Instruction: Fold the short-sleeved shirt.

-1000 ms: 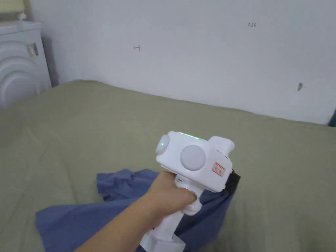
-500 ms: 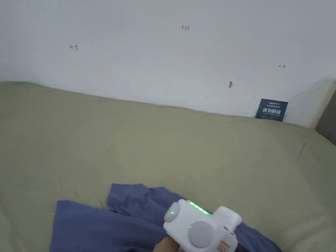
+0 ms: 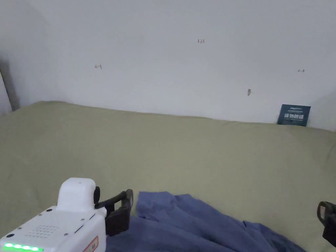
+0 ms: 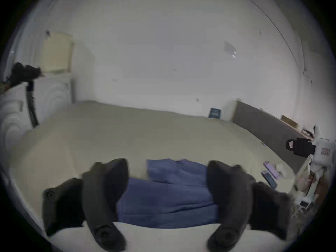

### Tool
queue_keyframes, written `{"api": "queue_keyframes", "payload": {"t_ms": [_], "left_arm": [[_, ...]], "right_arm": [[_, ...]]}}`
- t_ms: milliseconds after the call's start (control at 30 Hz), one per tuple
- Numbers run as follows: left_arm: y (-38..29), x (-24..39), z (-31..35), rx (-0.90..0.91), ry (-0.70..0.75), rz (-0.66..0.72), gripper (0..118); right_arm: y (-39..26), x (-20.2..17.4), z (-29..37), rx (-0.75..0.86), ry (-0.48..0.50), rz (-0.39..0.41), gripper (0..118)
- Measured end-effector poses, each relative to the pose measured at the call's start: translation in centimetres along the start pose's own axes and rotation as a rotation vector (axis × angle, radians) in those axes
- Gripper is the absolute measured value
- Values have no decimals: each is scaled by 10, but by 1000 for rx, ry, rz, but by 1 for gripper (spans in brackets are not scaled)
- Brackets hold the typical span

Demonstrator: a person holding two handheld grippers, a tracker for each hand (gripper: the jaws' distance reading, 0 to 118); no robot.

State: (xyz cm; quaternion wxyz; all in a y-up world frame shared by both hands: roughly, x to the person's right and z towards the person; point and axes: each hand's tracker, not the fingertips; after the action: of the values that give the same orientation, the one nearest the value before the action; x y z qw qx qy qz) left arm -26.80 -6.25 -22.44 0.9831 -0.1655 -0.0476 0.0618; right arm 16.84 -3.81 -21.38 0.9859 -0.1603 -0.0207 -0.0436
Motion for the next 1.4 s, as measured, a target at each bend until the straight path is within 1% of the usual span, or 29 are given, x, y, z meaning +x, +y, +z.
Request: {"api": "queue_keyframes", "payload": {"t_ms": [33, 67, 100, 167, 200, 333, 400, 433, 467, 500, 533, 600, 667, 733, 900, 933, 967, 1033, 1067, 1100, 1133, 1167, 1200, 1233, 1267, 1300, 1333, 1367, 1400], "left_arm": [[-6, -4, 7, 3, 36, 6, 4], [-13, -8, 12, -5, 89, 16, 0], [-18, -17, 18, -10, 123, 31, 0], [-24, -34, 19, -95, 68, 94, 0], [-27, -42, 18, -111, 91, 114, 0], [-27, -71, -4, -155, 158, 84, 0], [-20, -78, -26, -170, 159, 0, 2], [-14, -83, -38, -180, 168, -26, 17], [-5, -91, -54, -214, 149, -41, 46], [2, -97, -74, -235, 111, -6, 95], [11, -103, -93, -283, 90, 18, 114], [24, -113, -139, -419, 12, 67, 115], [29, -117, -181, -497, -40, 62, 115], [27, -111, -223, -632, 42, 41, 115], [-19, -93, -285, -846, 19, 34, 114], [-29, -93, -293, -873, 29, 62, 114], [-36, -91, -296, -897, 89, 83, 114], [-46, -96, -292, -910, 131, 113, 106], [-46, -92, -286, -863, 147, 80, 96], [-44, -86, -281, -829, 191, 24, 78], [-43, -82, -280, -840, 230, -30, 69], [-40, -77, -263, -816, 163, -29, 54], [-38, -75, -259, -800, 115, -36, 22], [-38, -74, -255, -793, 108, -62, 4], [-37, -76, -252, -777, 107, -49, 4], [-35, -80, -249, -749, 52, 5, 4], [-34, -79, -246, -745, 63, 42, 4], [-34, -79, -245, -753, 65, 51, 4], [-34, -82, -246, -763, 56, 53, 4]], "right_arm": [[-3, -2, -1, -9, 10, -3, 1], [-7, -4, -3, -24, 21, -7, 1], [-9, -6, -4, -36, 27, -9, 1], [-14, -10, -5, -49, 35, -4, 1], [-15, -11, -5, -56, 40, 1, 1], [-17, -11, -8, -68, 45, 7, 1], [-18, -9, -11, -71, 49, 11, 1], [-17, -8, -13, -76, 49, 14, 1], [-17, -6, -16, -81, 46, 16, 1], [-17, -6, -19, -84, 39, 16, 1], [-18, -5, -22, -85, 32, 14, 1], [-18, -2, -29, -91, 28, 5, 1], [-18, 0, -34, -103, 31, -4, 1], [-21, 3, -38, -115, 36, -3, 1], [-33, 13, -48, -149, 5, -33, 1], [-35, 14, -49, -160, 13, -37, 1], [-36, 13, -49, -170, 18, -28, 1], [-38, 12, -48, -190, 16, 8, 1], [-39, 12, -48, -199, 11, 28, 1], [-39, 11, -48, -205, 7, 37, 1], [-40, 12, -51, -216, 4, 44, 1], [-40, 14, -56, -243, 13, 46, 1], [-40, 16, -61, -276, 21, 48, 1], [-41, 19, -69, -299, 26, 56, 1], [-42, 19, -77, -331, 43, 69, 2], [-43, 19, -82, -339, 47, 75, 17], [-45, 19, -87, -335, 52, 74, 48], [-48, 19, -92, -361, 98, 69, 86], [-50, 20, -99, -404, 129, 63, 112]]}}
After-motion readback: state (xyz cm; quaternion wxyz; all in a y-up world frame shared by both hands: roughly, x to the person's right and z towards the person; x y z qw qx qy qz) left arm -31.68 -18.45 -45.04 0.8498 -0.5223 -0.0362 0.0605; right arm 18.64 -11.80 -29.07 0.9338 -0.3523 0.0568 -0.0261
